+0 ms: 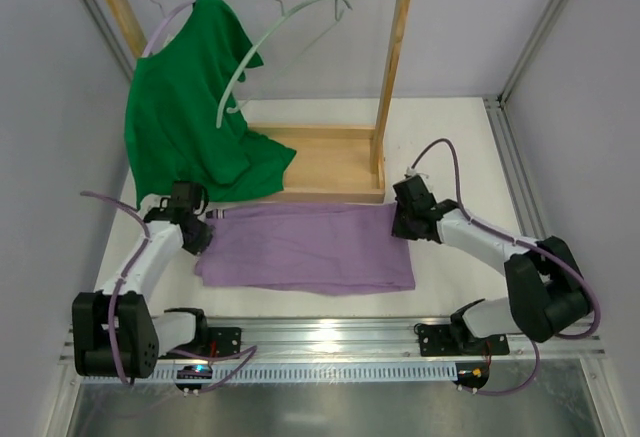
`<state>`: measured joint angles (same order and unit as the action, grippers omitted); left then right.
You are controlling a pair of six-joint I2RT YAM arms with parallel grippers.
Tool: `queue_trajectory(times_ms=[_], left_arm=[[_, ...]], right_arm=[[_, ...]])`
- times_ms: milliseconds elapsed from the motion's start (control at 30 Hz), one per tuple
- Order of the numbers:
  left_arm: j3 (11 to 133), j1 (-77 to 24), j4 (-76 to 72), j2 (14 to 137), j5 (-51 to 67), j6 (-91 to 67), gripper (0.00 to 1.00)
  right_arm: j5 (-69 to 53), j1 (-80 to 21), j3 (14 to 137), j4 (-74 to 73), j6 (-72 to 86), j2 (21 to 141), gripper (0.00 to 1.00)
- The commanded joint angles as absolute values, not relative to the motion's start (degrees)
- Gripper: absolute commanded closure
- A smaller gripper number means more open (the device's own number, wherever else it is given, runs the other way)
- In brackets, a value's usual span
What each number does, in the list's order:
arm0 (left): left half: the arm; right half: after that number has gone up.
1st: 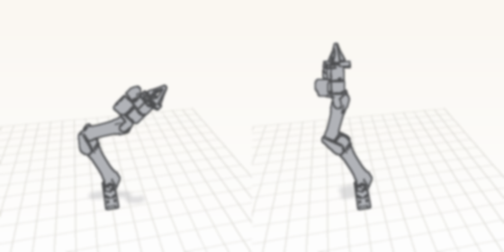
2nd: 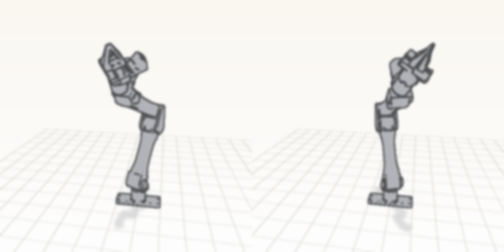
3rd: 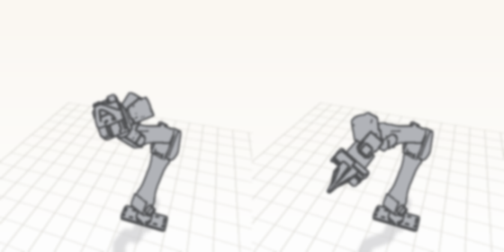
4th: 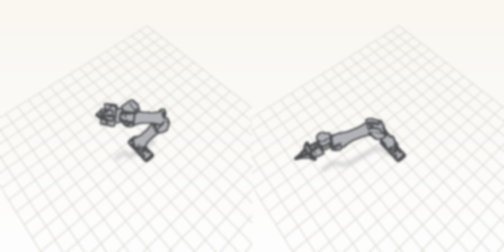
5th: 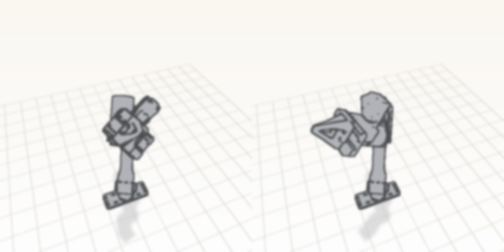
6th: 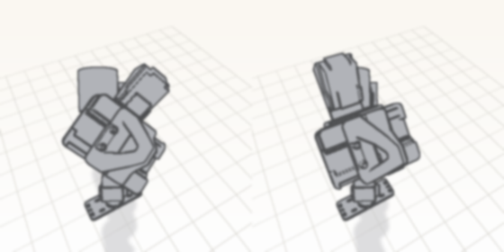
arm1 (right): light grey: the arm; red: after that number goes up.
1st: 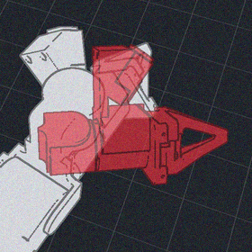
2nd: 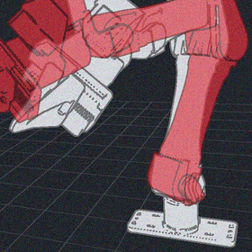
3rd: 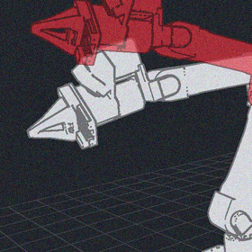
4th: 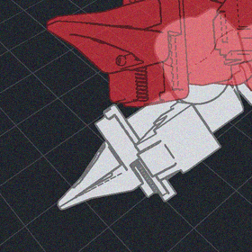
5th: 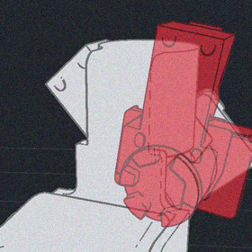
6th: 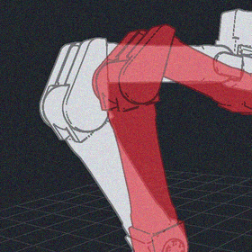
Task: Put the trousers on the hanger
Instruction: Fold the trousers, then grab a hanger with the left arm
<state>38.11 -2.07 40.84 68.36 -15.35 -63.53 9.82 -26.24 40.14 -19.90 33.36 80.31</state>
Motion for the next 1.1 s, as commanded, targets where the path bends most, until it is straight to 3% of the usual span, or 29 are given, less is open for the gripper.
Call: queue_trajectory(times_ms=[0,100,133,267,367,400,433,567,700,800,1067], left_arm=[[48.5,-1.5,44.3,63.8,-18.5,-57.2,0.93],[58.5,-1.5,45.1,60.8,-15.1,-49.6,0.51],[60.3,-1.5,45.0,59.5,-14.9,-48.2,0.37],[65.5,-1.5,41.7,53.6,-10.4,-43.2,0.26],[66.8,-1.6,40.5,50.1,-2.7,-43.1,0.2],[66.3,-1.6,39.0,49.1,4.8,-43.0,0.17],[64.4,-1.6,36.8,46.7,7.9,-43.2,0.01],[65.1,-1.7,37.6,45.4,17.5,-42.9,0.0],[67.8,-1.8,46.3,40.9,15.0,-40.3,0.0],[67.9,-1.8,52.4,38.0,6.9,-39.5,0.0],[71.0,-1.8,49.2,37.7,4.2,-39.4,0.0]], right_arm=[[9.1,-26.1,45.8,-24.2,31.7,72.3,0.79],[6.5,-26.1,49.4,-26.3,31.9,67.5,0.72],[5.7,-26.1,50.4,-26.5,32.1,64.9,0.62],[2.2,-26.1,57.5,-25.8,33.2,62.0,0.4],[-1.3,-26.1,65.3,-25.2,32.9,64.1,0.23],[-2.2,-26.1,67.7,-26.0,33.0,64.9,0.21],[-2.6,-26.1,69.9,-26.4,33.0,67.0,0.19],[-7.4,-26.0,81.0,-25.8,36.6,71.1,0.01],[-8.8,-26.1,91.1,-27.0,40.2,74.8,0.0],[-9.5,-26.1,96.8,-27.7,42.2,76.1,0.0],[-11.5,-28.4,94.4,-28.6,39.3,72.6,0.0]])
